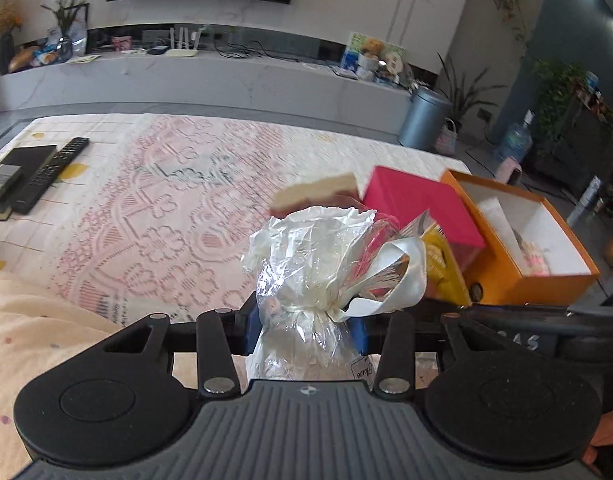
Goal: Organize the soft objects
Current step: 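Carry the bag and snack packet over the orange box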
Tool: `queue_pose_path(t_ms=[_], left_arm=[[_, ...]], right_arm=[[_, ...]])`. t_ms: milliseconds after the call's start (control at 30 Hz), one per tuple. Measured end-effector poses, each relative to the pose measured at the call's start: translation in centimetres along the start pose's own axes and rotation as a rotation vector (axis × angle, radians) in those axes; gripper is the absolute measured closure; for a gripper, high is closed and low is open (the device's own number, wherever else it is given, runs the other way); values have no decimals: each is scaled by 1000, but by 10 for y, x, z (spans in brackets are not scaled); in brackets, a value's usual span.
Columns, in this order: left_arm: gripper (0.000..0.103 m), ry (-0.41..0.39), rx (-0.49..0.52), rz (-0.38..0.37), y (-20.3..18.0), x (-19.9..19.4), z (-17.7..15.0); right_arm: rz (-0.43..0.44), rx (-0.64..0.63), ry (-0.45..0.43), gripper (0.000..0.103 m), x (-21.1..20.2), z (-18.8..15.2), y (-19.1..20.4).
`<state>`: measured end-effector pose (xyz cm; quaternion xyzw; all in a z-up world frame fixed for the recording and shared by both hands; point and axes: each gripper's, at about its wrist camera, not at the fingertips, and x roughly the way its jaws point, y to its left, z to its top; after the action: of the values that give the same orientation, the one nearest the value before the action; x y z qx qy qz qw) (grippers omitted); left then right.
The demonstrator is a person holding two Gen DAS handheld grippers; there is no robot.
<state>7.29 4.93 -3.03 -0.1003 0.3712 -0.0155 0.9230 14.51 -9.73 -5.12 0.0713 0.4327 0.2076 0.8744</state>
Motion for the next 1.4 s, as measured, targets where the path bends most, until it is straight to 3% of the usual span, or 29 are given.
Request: queue_pose_path(t_ms=[400,733,1000,1133,1400], left_arm=[[54,89,130,75,-31,23,-37],[55,25,206,197,-31,16,-37],[55,19,210,162,-32,13,-37],[55,-2,192,140,-30,6,-31],[55,-48,202,19,-53,-4,1]], right_arm=[[-18,19,83,54,-4,-42,-29],[19,-12,105,50,-1,-50,-34],[-4,-42,87,63,-1,-50,-29],[5,-19,46,64,-17,-45,-29],[-76,-21,-66,64,-57,-16,-42]])
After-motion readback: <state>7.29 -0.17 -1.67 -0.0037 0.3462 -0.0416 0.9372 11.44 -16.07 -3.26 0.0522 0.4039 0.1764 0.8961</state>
